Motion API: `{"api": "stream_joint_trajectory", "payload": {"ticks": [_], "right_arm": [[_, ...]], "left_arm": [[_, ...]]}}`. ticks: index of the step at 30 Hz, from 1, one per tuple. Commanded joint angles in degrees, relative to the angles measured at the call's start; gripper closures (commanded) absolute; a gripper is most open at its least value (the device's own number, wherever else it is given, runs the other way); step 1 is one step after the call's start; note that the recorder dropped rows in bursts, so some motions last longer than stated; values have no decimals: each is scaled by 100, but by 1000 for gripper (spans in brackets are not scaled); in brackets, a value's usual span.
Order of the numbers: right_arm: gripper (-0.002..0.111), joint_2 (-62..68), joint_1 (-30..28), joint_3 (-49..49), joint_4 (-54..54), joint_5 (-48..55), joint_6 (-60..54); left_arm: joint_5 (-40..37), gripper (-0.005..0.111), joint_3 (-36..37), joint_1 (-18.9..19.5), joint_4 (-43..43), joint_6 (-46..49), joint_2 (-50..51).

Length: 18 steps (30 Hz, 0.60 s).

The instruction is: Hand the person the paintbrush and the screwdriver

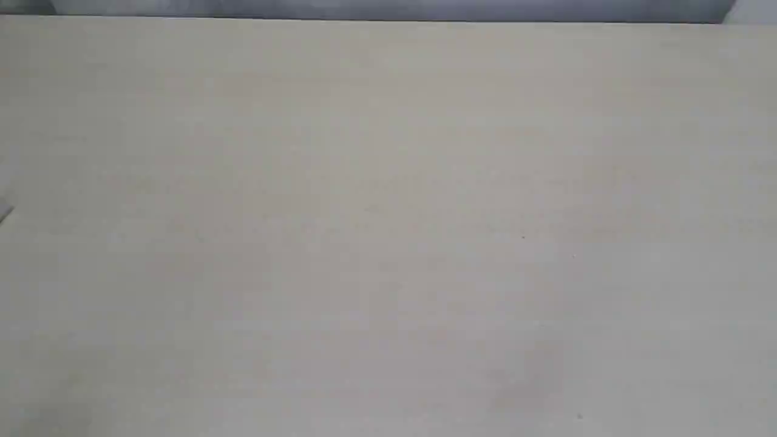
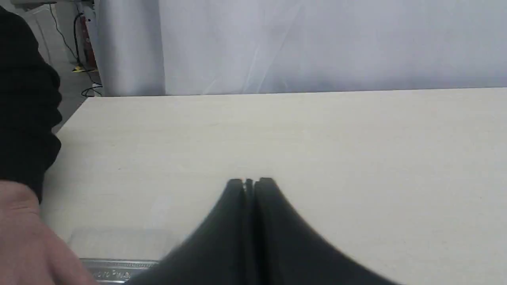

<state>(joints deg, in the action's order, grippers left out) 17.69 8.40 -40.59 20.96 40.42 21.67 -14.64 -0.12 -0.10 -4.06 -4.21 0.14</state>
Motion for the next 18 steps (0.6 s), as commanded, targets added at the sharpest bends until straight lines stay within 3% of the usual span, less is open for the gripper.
{"api": "stream_joint_trajectory", "payload": {"ticks": [1, 8, 18], "right_arm": [[104, 42, -630, 40, -402, -308, 16], [104, -121, -1310, 755, -569, -1192, 4], [104, -144, -1323, 2792, -543, -2856, -68]], "left_arm": [[35, 107, 12, -30, 20, -12, -14], [35, 107, 12, -30, 20, -12, -14], [35, 107, 12, -30, 20, -12, -14]]}}
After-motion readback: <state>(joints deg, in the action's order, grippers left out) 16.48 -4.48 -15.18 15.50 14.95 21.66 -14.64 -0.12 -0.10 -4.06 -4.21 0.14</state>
